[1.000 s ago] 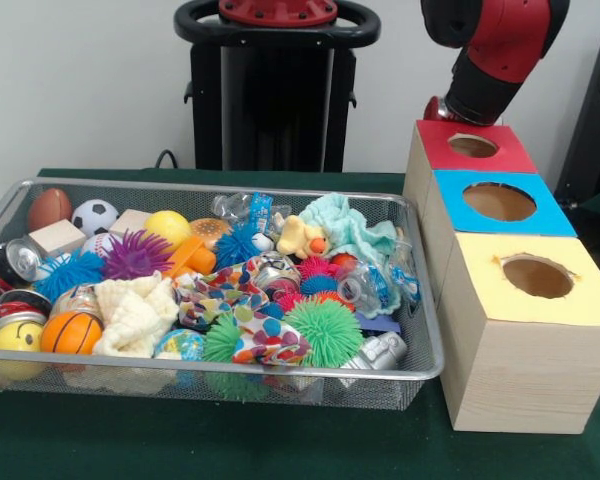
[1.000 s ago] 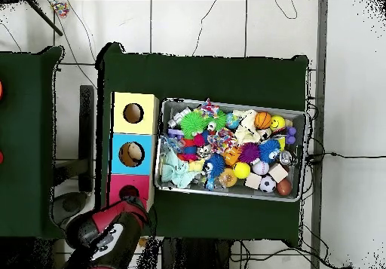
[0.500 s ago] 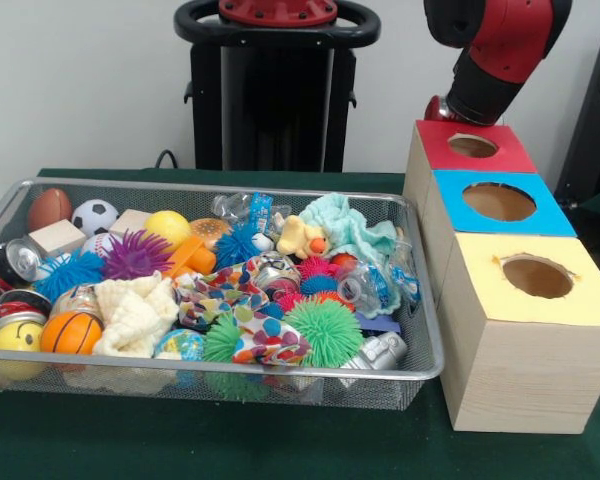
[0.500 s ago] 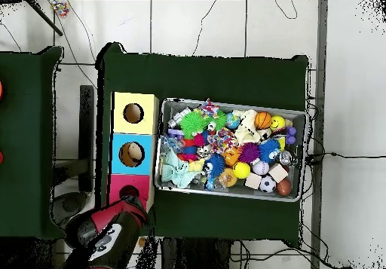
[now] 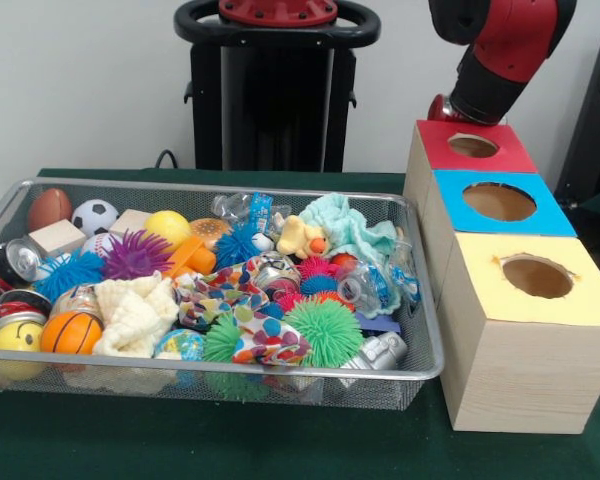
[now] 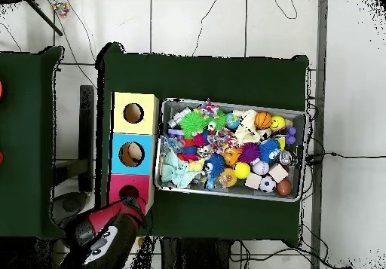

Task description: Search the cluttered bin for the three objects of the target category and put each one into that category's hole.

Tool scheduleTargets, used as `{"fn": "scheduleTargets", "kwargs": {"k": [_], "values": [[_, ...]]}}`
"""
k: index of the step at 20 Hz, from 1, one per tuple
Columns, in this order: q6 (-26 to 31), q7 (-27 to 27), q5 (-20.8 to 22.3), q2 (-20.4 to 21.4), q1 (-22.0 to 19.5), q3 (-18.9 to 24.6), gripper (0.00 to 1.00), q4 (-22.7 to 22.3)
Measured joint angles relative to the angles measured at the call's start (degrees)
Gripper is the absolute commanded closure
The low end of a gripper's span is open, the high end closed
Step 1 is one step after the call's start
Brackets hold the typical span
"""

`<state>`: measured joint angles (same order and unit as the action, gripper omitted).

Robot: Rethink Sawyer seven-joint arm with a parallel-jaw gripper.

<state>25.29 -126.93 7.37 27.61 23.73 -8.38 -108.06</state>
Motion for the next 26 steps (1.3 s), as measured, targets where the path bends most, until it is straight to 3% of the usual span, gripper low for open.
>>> {"fn": "scheduleTargets", "kwargs": {"k": [20,26], "values": [[0.0,0.0,-0.9,0.0,0.5,-0.4,1.00,0.0],[0.9,0.0,-1.0,1.8,1.1,-0.4,1.00,-0.4]]}}
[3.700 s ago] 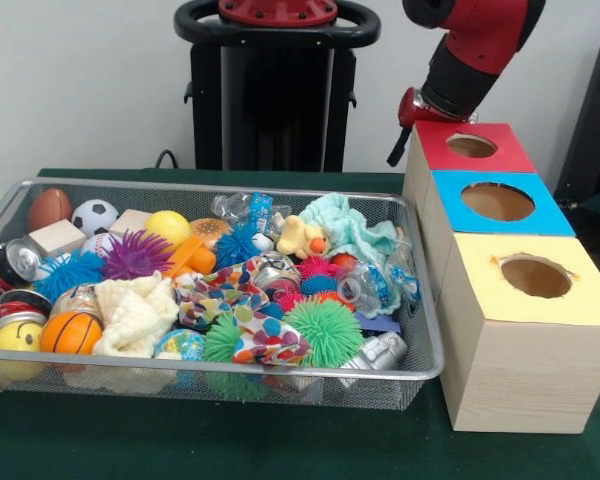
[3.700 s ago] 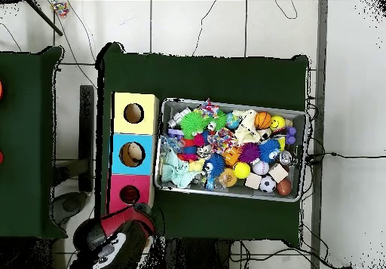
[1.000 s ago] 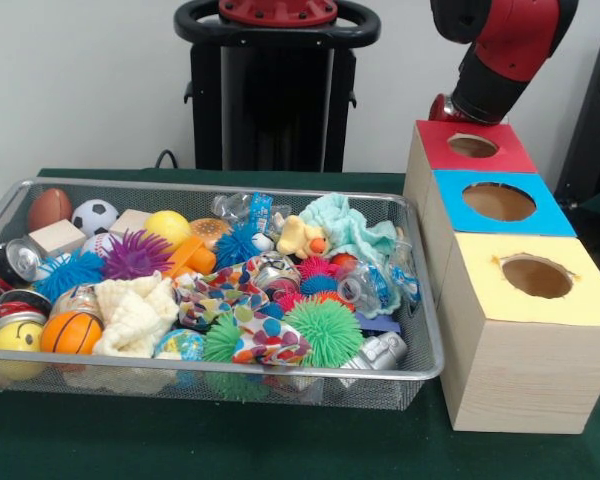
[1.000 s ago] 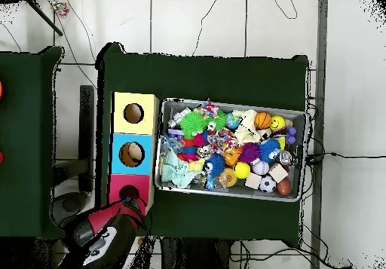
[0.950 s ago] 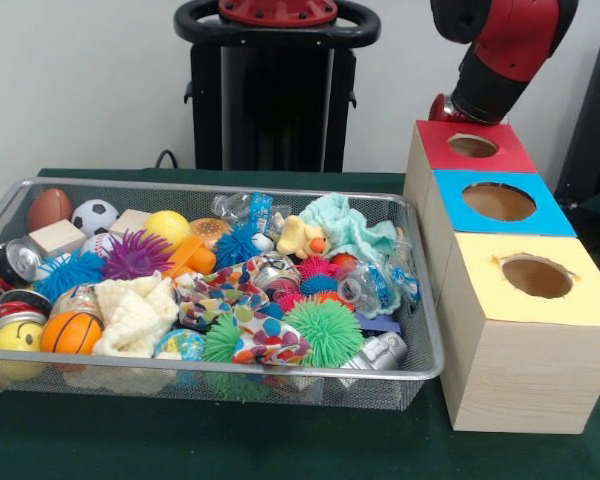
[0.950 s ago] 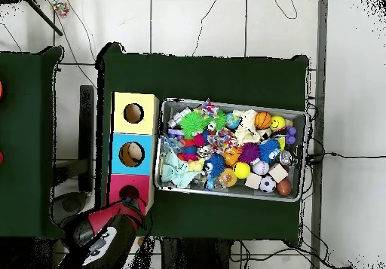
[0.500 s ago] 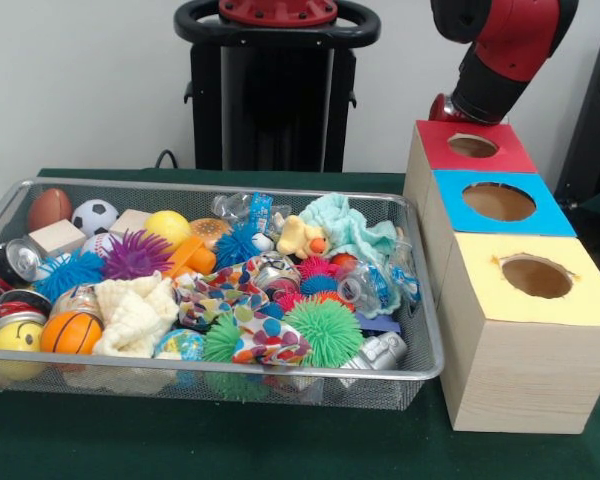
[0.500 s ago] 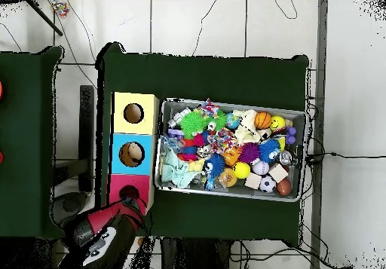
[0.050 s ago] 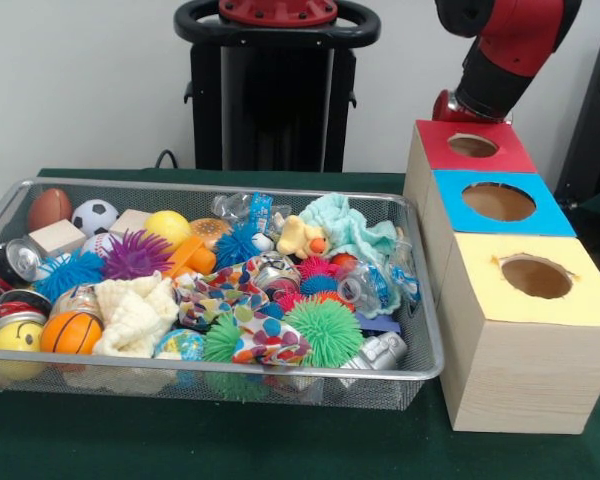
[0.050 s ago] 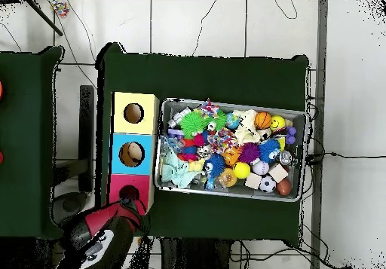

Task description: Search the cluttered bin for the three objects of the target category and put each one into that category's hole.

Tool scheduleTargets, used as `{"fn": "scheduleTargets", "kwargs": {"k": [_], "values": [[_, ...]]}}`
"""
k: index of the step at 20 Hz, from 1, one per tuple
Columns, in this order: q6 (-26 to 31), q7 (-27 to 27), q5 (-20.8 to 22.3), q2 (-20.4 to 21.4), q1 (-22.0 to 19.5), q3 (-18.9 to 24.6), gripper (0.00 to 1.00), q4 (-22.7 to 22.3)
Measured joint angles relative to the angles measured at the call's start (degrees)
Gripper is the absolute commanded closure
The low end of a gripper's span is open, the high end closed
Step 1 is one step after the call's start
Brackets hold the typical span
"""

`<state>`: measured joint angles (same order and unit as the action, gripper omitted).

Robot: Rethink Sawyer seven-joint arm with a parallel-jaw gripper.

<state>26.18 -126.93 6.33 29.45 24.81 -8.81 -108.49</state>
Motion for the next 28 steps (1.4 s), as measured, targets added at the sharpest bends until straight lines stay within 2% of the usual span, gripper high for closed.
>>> {"fn": "scheduleTargets", "kwargs": {"k": [8,16,22,28], "values": [[0.8,0.0,-0.3,5.2,0.6,0.0,1.00,-0.8],[1.9,0.0,-1.6,14.7,0.3,0.3,1.00,-4.4],[1.9,0.0,-1.7,19.3,-0.8,0.4,1.00,-6.3],[0.5,0.0,-1.7,21.8,-1.8,0.4,1.00,-8.3]]}}
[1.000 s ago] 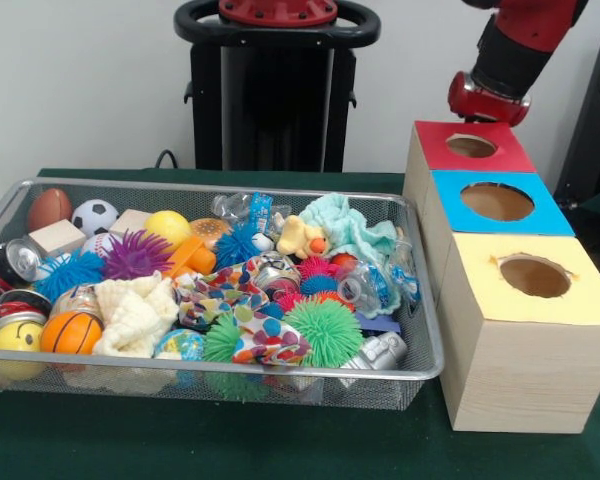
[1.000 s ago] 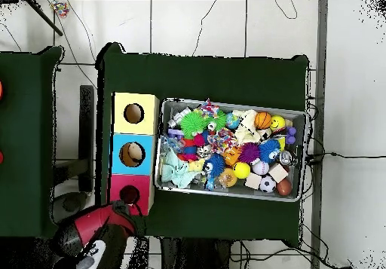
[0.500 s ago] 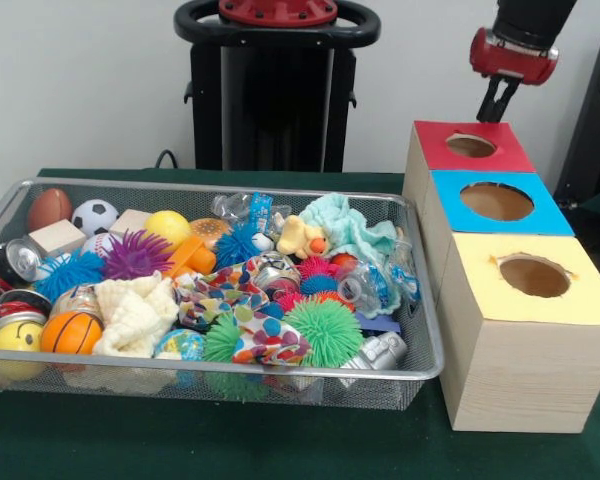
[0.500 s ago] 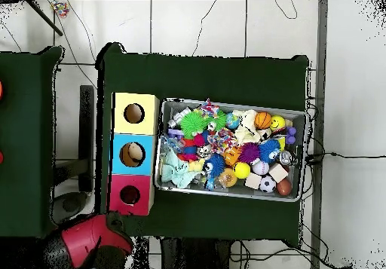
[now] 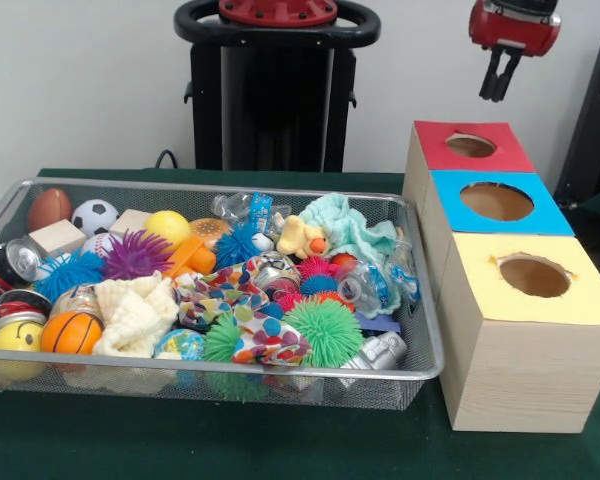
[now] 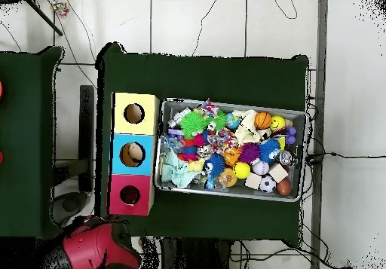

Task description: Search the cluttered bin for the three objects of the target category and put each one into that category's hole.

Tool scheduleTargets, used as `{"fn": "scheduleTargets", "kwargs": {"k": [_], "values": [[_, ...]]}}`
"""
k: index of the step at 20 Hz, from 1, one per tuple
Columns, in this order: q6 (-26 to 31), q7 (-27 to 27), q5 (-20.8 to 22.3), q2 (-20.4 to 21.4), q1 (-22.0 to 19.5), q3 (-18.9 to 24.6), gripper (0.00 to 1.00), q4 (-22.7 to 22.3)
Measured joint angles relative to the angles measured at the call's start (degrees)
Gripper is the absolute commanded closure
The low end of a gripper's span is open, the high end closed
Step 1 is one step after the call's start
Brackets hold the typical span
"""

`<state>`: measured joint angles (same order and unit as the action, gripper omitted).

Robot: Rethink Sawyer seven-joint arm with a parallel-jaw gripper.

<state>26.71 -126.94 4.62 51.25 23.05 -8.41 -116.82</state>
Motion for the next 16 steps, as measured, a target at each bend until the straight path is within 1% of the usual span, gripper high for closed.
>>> {"fn": "scheduleTargets", "kwargs": {"k": [5,6,8,11,12,15,16], "values": [[-4.3,0.0,0.0,1.3,-0.1,0.0,1.00,-2.8],[-6.8,0.0,0.1,1.2,-0.6,0.1,1.00,-4.1],[-9.1,0.0,0.3,0.9,-1.4,0.2,1.00,-5.0],[-15.9,0.0,2.2,-0.9,-5.2,0.2,1.00,-7.0],[-19.3,0.0,3.6,-2.2,-8.1,0.2,1.00,-7.8],[-22.4,0.0,5.3,-3.7,-12.4,0.5,1.00,-8.7],[-23.5,0.0,6.3,-3.1,-15.5,1.7,1.00,-9.7]]}}
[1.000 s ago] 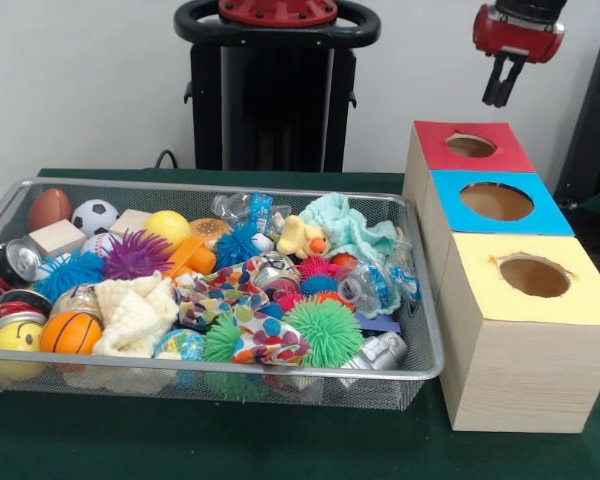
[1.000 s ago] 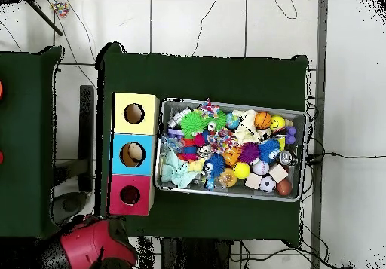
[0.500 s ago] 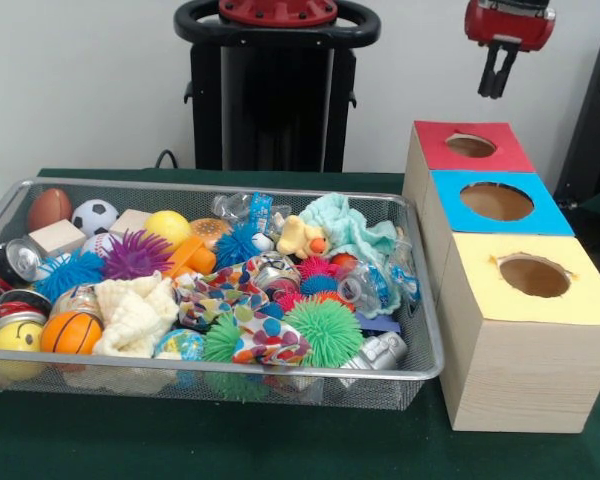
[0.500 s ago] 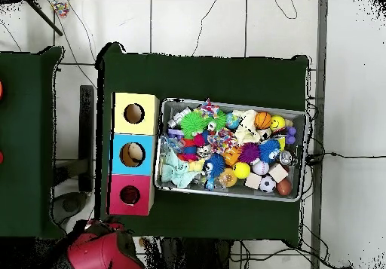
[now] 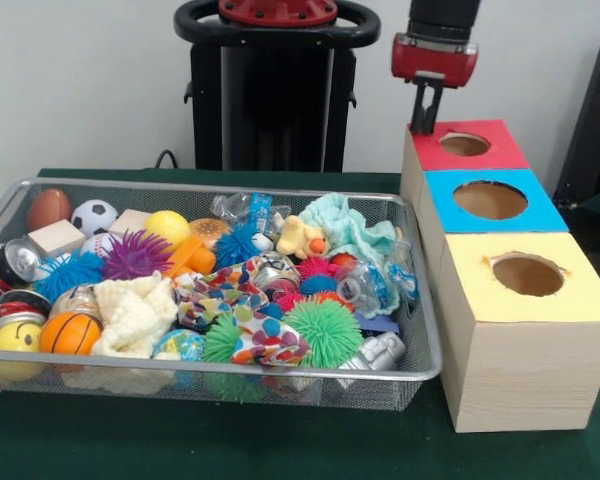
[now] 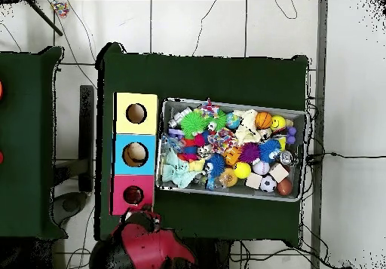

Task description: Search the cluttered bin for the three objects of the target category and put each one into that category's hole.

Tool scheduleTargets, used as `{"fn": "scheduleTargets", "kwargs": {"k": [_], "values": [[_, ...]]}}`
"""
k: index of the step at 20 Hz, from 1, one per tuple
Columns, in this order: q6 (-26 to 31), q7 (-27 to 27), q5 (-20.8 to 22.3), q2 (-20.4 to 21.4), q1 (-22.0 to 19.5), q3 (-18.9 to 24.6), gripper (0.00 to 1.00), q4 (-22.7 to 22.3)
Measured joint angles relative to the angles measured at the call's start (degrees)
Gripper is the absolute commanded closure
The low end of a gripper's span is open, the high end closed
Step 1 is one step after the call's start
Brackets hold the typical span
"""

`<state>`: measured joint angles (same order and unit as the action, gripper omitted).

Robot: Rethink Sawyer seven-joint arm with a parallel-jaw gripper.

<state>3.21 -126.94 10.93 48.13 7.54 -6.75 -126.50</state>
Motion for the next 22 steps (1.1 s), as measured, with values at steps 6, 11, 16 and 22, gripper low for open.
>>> {"fn": "scheduleTargets", "kwargs": {"k": [6,11,16,22], "values": [[-1.0,0.0,3.4,1.2,-8.0,6.1,1.00,-2.3],[-2.9,0.0,6.1,1.4,-10.0,7.8,1.00,-3.1],[-5.8,0.0,8.3,1.3,-10.0,7.5,1.00,-3.7],[-6.9,0.0,8.8,1.2,-10.2,7.5,1.00,-4.1]]}}
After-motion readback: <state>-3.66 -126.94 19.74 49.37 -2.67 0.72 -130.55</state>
